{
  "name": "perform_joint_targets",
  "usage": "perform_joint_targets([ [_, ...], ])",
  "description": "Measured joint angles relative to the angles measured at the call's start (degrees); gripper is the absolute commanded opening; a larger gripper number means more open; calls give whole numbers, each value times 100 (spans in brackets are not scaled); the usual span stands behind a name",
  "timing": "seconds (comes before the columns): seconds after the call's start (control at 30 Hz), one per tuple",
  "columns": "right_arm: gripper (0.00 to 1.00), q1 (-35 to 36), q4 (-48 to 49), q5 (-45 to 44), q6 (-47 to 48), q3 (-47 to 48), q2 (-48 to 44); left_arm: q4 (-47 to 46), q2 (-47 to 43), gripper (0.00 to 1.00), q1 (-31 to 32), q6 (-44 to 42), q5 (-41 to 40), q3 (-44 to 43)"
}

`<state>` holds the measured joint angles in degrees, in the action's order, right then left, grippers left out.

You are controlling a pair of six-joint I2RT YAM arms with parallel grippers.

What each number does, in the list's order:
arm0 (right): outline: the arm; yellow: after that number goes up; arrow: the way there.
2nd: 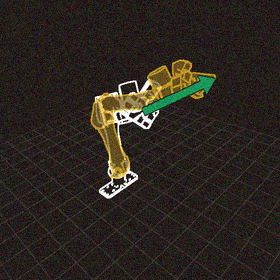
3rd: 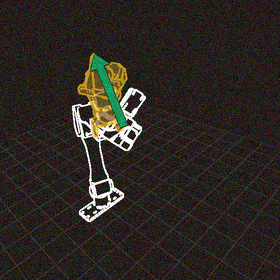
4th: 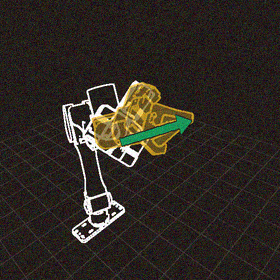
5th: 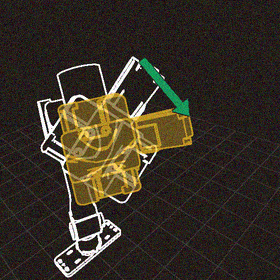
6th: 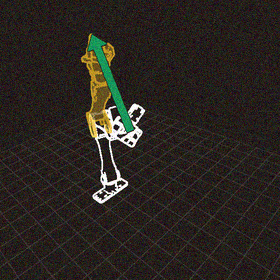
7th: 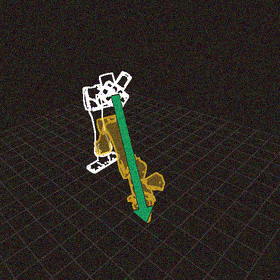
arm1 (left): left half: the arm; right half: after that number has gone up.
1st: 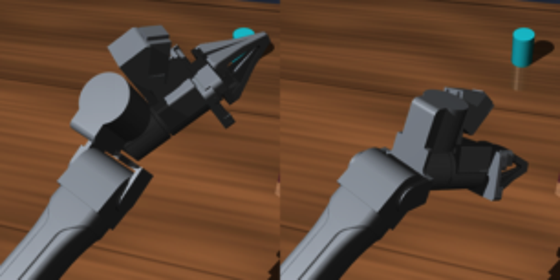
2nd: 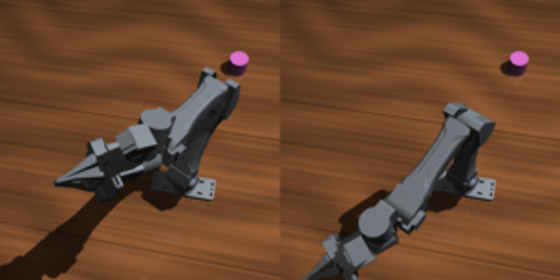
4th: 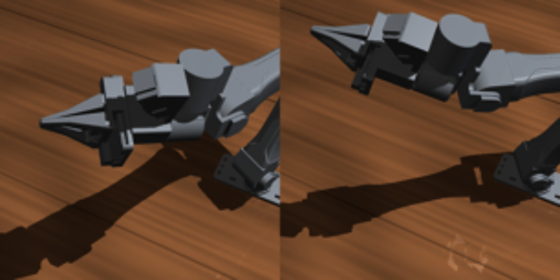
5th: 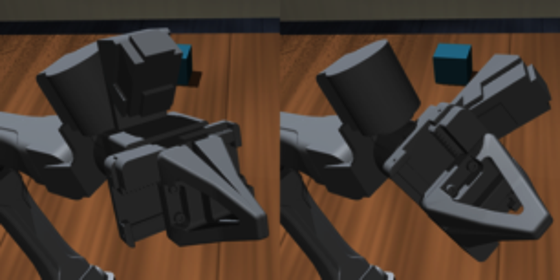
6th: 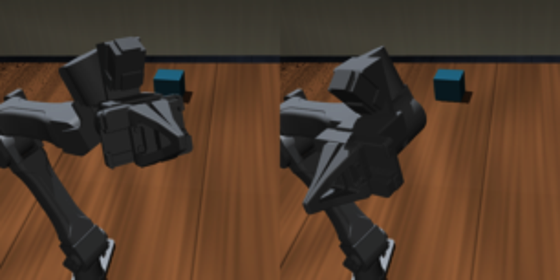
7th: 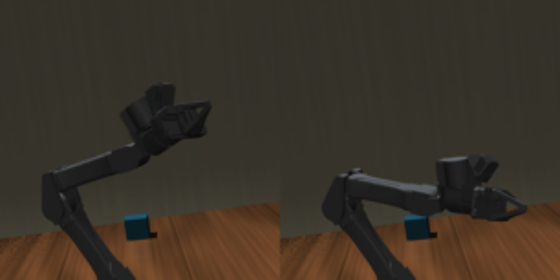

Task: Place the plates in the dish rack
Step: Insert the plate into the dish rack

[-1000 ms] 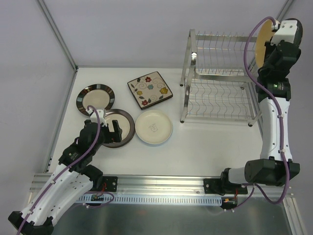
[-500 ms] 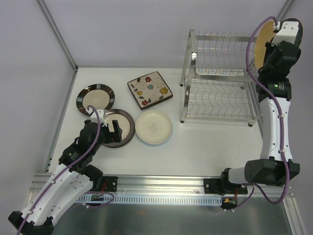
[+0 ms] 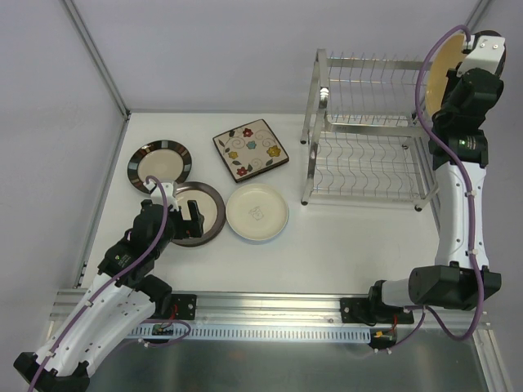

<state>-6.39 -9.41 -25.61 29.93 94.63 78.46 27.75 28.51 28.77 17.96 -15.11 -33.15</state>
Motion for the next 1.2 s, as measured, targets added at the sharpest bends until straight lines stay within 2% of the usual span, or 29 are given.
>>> perform_joint_targets([
  [0.17,32,-4,-205,-13,-72,76,33,0,0,99,0,0,-2,0],
  [0.2,39,-7,-262,-13,-92,92,48,0,0,99,0,0,0,0],
  [0.33,49,-11,-485,-7,-168,140,114,2,0,99,0,0,0,0],
  [0.37,56,-11,-522,2,-192,149,120,0,0,99,0,0,0,0],
  [0.67,85,-11,-793,332,-393,326,55,0,37,99,0,0,2,0],
  [0.93,100,-13,-997,772,-662,396,-573,0,90,99,0,0,7,0],
  [1.2,100,-13,-1113,1386,-1309,284,-1683,0,387,99,0,4,166,0],
])
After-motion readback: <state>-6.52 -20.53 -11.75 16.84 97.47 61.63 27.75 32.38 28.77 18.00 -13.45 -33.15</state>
